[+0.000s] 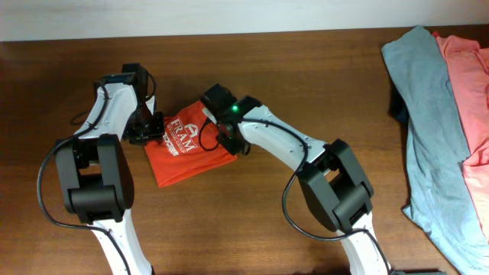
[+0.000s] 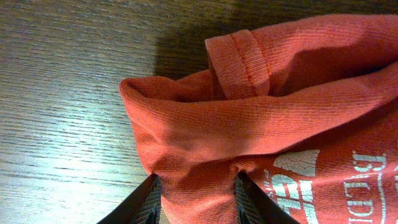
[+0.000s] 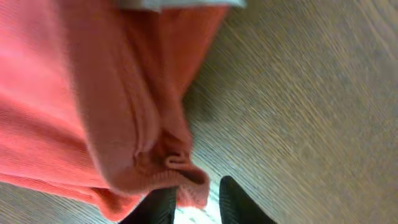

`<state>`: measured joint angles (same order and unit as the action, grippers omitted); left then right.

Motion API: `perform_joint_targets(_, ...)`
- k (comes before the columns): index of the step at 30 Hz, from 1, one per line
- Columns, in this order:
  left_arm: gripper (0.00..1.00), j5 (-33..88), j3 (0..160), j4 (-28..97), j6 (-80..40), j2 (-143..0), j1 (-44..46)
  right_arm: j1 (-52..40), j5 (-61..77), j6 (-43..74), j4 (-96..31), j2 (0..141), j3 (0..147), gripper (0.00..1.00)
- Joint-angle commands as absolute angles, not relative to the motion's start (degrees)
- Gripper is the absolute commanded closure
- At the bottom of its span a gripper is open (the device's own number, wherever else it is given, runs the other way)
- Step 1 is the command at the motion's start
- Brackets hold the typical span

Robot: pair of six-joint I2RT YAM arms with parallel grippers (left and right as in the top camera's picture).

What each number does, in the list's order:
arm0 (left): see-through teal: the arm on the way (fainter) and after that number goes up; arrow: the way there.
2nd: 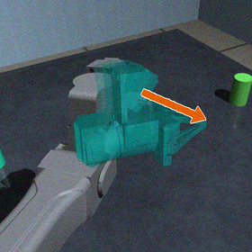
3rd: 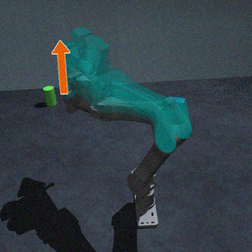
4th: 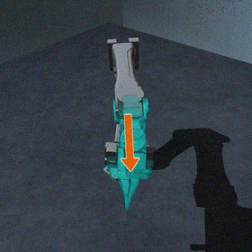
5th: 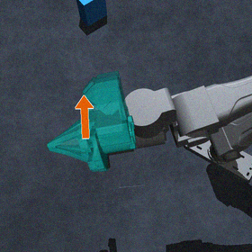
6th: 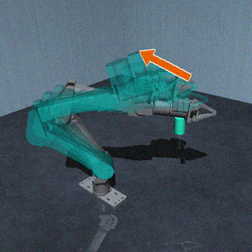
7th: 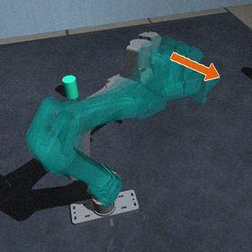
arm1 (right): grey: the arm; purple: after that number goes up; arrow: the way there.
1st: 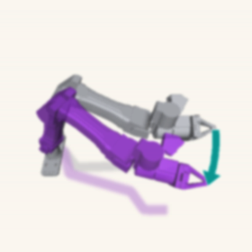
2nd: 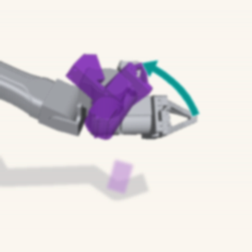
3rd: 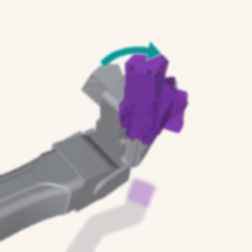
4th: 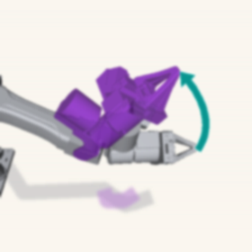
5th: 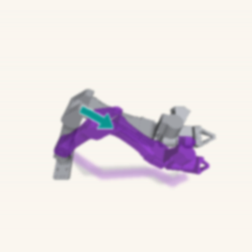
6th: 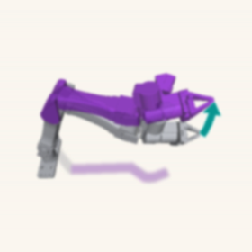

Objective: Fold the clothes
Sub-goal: 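Release the bundle and lift the right gripper up and right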

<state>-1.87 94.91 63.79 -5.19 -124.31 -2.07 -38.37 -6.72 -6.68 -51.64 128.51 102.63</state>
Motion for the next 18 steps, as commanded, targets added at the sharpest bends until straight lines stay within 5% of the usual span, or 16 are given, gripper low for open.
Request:
perform_joint_targets(1, 0.61, -1.9, 93.8, 63.6, -4.2, -126.4, -2.3, -37.0, -4.7, -5.4, -52.3, 126.3, 102.7, 0.7)
perform_joint_targets(14, 0.61, -1.9, 93.8, 63.6, -4.2, -126.4, -2.3, -32.5, 6.1, 1.6, -56.7, 122.5, 107.7, 0.68)
perform_joint_targets(18, 0.61, -1.9, 93.8, 63.6, -4.2, -126.4, -2.3, -33.0, 17.9, -4.2, -55.1, 120.7, 112.4, 0.81)
